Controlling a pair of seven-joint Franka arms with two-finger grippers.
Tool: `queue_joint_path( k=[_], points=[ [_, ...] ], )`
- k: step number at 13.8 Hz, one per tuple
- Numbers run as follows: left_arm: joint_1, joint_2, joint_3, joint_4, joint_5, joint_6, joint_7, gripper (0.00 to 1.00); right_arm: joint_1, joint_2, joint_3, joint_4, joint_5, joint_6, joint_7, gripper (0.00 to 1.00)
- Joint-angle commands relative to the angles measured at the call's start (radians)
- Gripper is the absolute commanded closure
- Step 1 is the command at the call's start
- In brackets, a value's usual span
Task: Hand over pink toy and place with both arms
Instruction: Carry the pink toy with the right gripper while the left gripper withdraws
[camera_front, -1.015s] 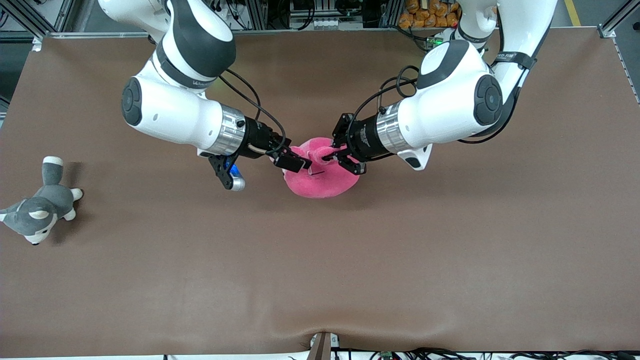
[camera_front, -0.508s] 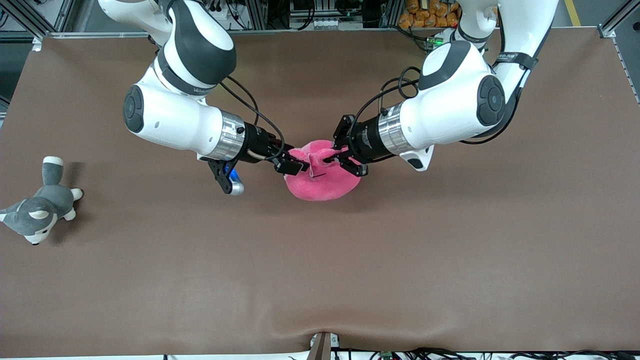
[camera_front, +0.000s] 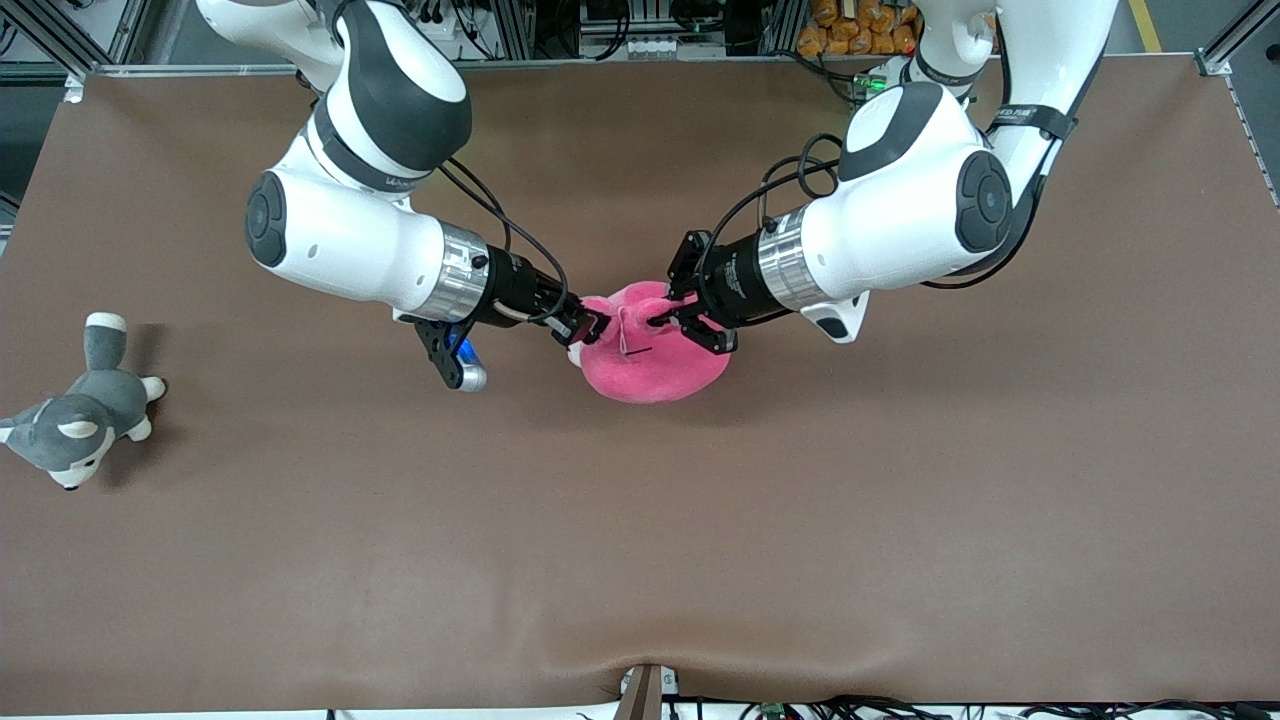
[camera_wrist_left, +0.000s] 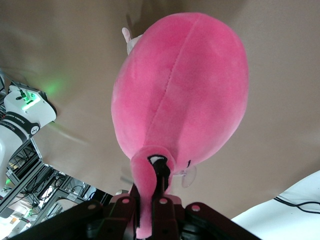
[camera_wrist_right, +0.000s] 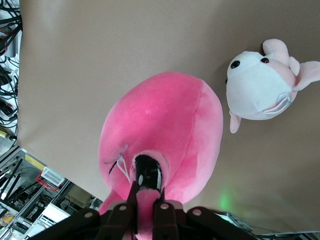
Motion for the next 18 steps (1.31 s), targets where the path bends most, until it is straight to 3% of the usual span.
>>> queue_joint_path(
  k=[1, 4, 5, 6, 9, 11, 15, 18],
  points=[
    [0.0, -0.007, -0.003, 0.015, 0.016, -0.003, -0.02, 0.66, -0.028, 0.003, -0.001, 0.013, 0.003, -0.009, 0.018, 1.0],
    [0.011, -0.008, -0.002, 0.017, 0.016, -0.007, -0.021, 0.27, -0.078, -0.012, -0.009, 0.01, -0.016, -0.058, 0.016, 1.0],
    [0.01, -0.008, 0.008, 0.022, 0.016, -0.007, -0.021, 0.21, -0.107, -0.015, -0.018, 0.012, -0.042, -0.122, 0.015, 1.0],
    [0.003, -0.008, 0.021, 0.035, 0.022, -0.009, -0.02, 0.0, -0.152, -0.026, -0.026, 0.012, -0.071, -0.186, 0.006, 1.0],
    [0.0, -0.014, 0.011, 0.04, 0.16, -0.016, -0.014, 0.0, -0.329, -0.046, -0.026, 0.012, -0.099, -0.378, -0.109, 1.0],
    [0.011, -0.031, 0.015, 0.04, 0.175, -0.053, 0.044, 0.0, -0.469, -0.037, -0.026, -0.005, -0.102, -0.463, -0.245, 1.0],
    [0.084, -0.074, 0.014, 0.043, 0.163, -0.232, 0.404, 0.0, -0.629, -0.022, -0.026, -0.128, -0.172, -0.475, -0.468, 1.0],
    [0.16, -0.086, 0.008, 0.045, 0.145, -0.375, 0.65, 0.0, -0.7, 0.034, -0.026, -0.146, -0.175, -0.475, -0.618, 1.0]
  ],
)
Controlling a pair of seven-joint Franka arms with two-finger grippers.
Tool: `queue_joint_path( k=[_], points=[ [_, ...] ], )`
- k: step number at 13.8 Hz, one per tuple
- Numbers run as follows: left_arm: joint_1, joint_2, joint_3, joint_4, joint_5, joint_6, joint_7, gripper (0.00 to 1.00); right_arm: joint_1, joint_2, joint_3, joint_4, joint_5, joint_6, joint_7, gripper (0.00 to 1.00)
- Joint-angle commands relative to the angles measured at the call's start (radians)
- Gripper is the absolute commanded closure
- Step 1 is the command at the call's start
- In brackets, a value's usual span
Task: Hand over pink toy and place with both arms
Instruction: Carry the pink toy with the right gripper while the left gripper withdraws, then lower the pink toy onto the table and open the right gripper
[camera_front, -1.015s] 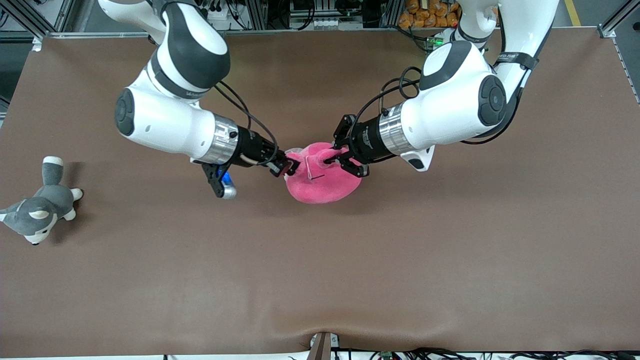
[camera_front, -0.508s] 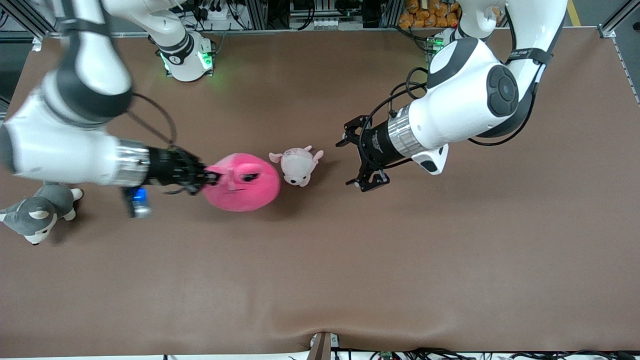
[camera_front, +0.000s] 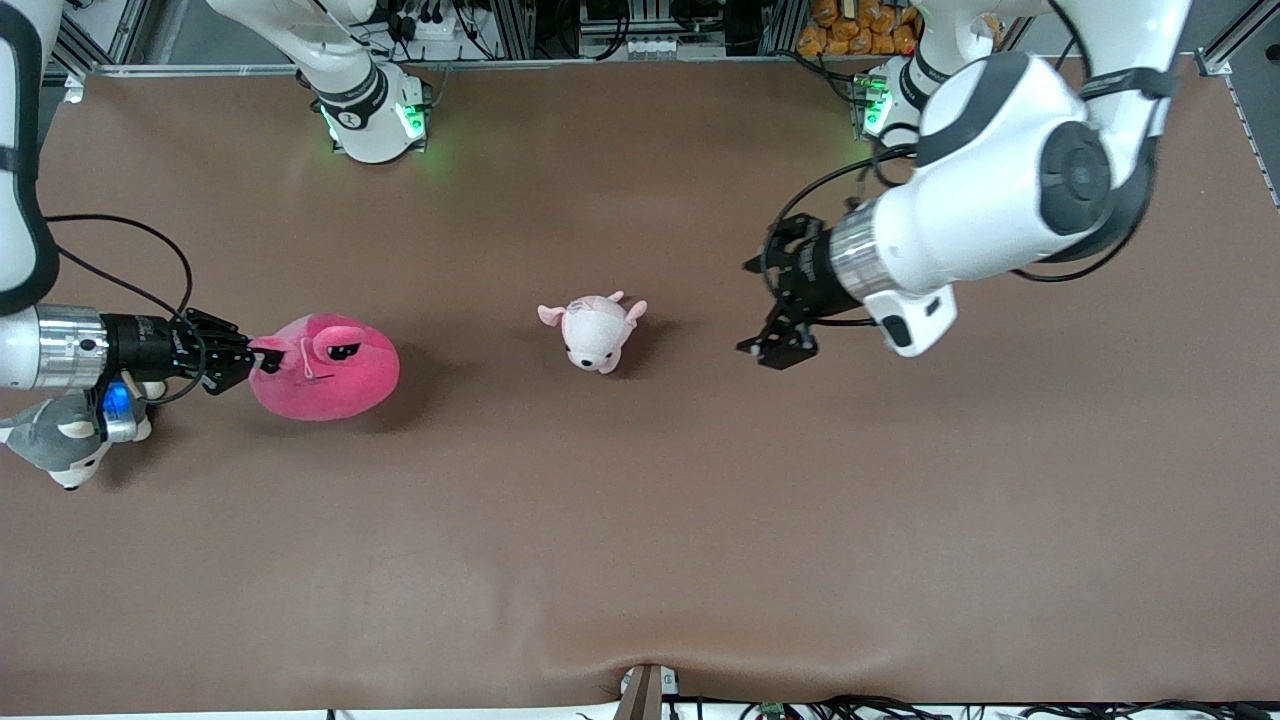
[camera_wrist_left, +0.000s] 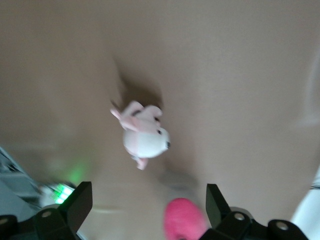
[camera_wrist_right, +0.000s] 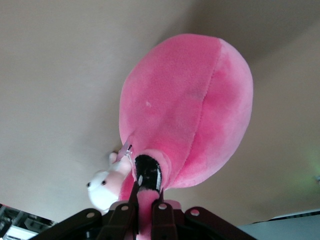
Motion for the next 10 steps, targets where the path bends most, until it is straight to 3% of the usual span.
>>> queue_joint_path(
  k=[1, 7, 9, 10],
  points=[
    [0.064, -0.022, -0.008, 0.006, -0.024, -0.11, 0.211, 0.0, -0.059, 0.032, 0.025, -0.004, -0.007, 0.0, -0.096, 1.0],
    [0.198, -0.059, -0.005, 0.006, -0.013, -0.295, 0.538, 0.0, -0.131, 0.147, 0.025, 0.013, 0.046, 0.006, -0.149, 1.0],
    [0.219, -0.098, -0.005, -0.003, 0.046, -0.305, 0.638, 0.0, -0.14, 0.172, 0.025, 0.013, 0.048, 0.015, -0.162, 1.0],
    [0.219, -0.1, -0.003, -0.003, 0.079, -0.318, 0.716, 0.0, -0.142, 0.181, 0.025, 0.015, 0.046, 0.018, -0.167, 0.72]
  ],
)
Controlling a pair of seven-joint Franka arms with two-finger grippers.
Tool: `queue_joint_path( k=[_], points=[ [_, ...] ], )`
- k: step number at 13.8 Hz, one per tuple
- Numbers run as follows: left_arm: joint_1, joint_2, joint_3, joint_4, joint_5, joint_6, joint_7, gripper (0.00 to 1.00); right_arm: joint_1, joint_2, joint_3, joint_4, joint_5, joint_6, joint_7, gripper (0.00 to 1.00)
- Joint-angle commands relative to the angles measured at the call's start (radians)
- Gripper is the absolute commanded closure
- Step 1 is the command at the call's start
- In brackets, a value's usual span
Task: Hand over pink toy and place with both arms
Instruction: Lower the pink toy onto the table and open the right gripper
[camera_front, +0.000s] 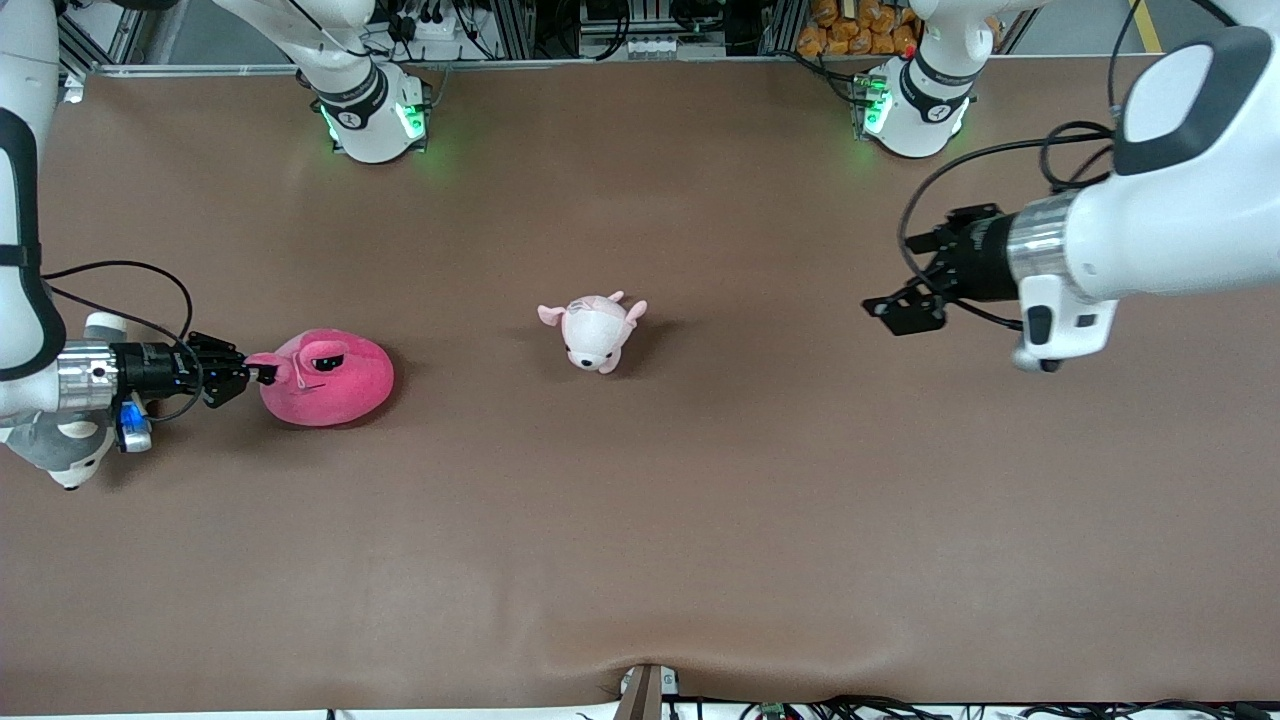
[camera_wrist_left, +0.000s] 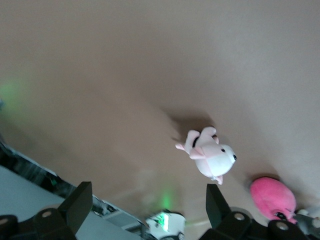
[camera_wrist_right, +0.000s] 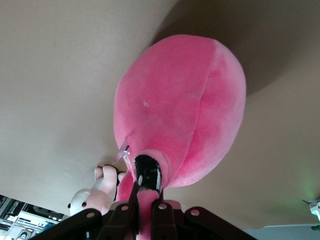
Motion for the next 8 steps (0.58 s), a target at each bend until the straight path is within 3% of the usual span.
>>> queue_joint_path(
  k=[1, 2, 4, 8],
  points=[
    [0.007, -0.043, -0.002, -0.012, 0.078, -0.031, 0.158, 0.0, -0.033, 0.025, 0.022, 0.022, 0.016, 0.0, -0.024, 0.1],
    [0.007, -0.045, 0.002, -0.012, 0.115, -0.031, 0.203, 0.0, -0.037, 0.025, 0.022, 0.024, 0.006, 0.001, -0.041, 0.0],
    [0.006, -0.05, -0.003, -0.012, 0.191, -0.039, 0.298, 0.0, -0.036, 0.02, 0.022, 0.06, -0.019, -0.002, -0.099, 0.0],
    [0.007, -0.062, -0.003, -0.02, 0.287, -0.05, 0.497, 0.0, -0.001, -0.036, 0.027, 0.11, -0.196, 0.027, -0.259, 0.0]
  ],
)
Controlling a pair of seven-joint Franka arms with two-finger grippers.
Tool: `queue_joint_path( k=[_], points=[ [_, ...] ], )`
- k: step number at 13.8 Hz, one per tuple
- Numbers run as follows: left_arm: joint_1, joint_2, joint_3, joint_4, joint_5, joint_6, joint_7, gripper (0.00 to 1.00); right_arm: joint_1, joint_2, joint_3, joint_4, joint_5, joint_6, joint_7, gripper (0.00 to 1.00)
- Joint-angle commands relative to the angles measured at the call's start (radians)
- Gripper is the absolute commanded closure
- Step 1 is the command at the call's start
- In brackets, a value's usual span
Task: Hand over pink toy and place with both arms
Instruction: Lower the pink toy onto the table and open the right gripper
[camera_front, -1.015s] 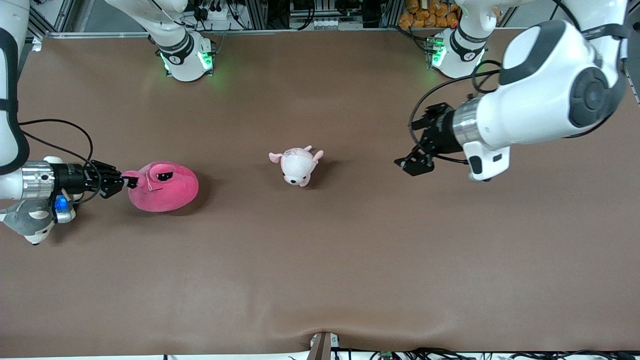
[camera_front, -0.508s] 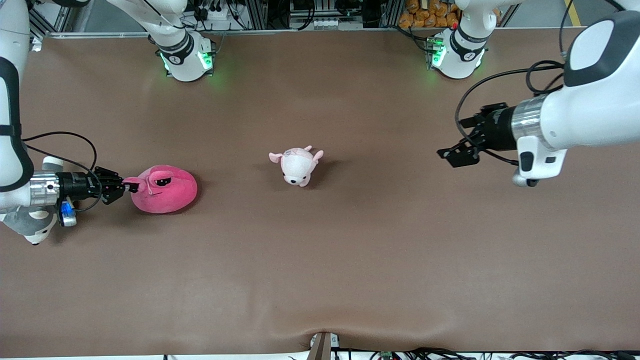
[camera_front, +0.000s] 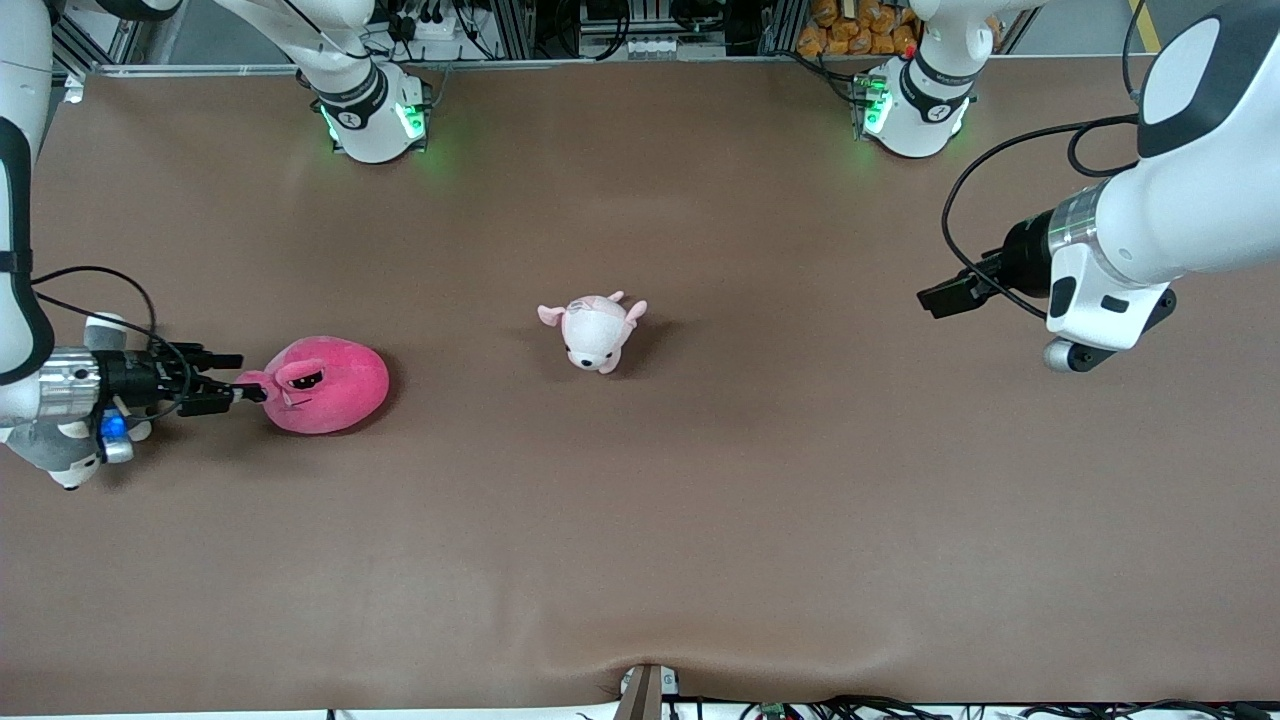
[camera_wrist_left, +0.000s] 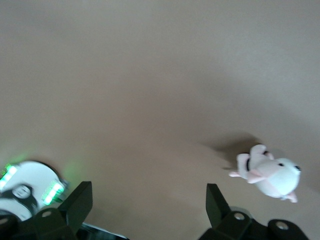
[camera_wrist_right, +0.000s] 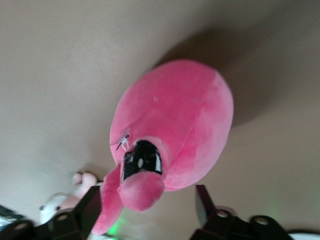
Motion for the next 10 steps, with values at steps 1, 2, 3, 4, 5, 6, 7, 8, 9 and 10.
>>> queue_joint_path(
  k=[1, 2, 3, 4, 5, 6, 7, 8, 9, 10],
  points=[
    [0.002, -0.033, -0.001, -0.019, 0.067, -0.011, 0.139, 0.0, 0.026, -0.065, 0.016, 0.012, -0.112, 0.034, -0.112, 0.0],
    [0.002, -0.033, 0.004, -0.019, 0.081, -0.011, 0.179, 0.0, 0.04, -0.079, 0.016, 0.012, -0.147, 0.042, -0.147, 0.0],
    [0.011, -0.033, 0.004, -0.019, 0.097, -0.011, 0.212, 0.0, 0.061, -0.102, 0.016, 0.009, -0.194, 0.051, -0.173, 0.0],
    [0.018, -0.033, 0.003, -0.021, 0.1, -0.013, 0.251, 0.0, 0.079, -0.126, 0.016, 0.003, -0.24, 0.062, -0.193, 0.0],
    [0.023, -0.034, 0.006, -0.021, 0.104, -0.018, 0.28, 0.0, 0.096, -0.152, 0.016, -0.011, -0.265, 0.073, -0.213, 0.0],
    [0.023, -0.045, 0.006, -0.026, 0.123, -0.021, 0.295, 0.0, 0.109, -0.183, 0.016, -0.034, -0.285, 0.095, -0.239, 0.0],
    [0.02, -0.057, 0.007, -0.03, 0.138, -0.024, 0.302, 0.0, 0.124, -0.226, 0.016, -0.073, -0.313, 0.124, -0.261, 0.0],
    [0.012, -0.074, 0.01, -0.03, 0.152, -0.025, 0.312, 0.0, 0.141, -0.276, 0.016, -0.128, -0.339, 0.161, -0.27, 0.0],
    [0.006, -0.096, 0.025, -0.033, 0.161, -0.024, 0.329, 0.0, 0.159, -0.334, 0.016, -0.19, -0.359, 0.2, -0.279, 0.0],
    [-0.017, -0.117, 0.062, -0.041, 0.161, -0.025, 0.361, 0.0, 0.17, -0.387, 0.016, -0.242, -0.371, 0.232, -0.302, 0.0]
  ],
)
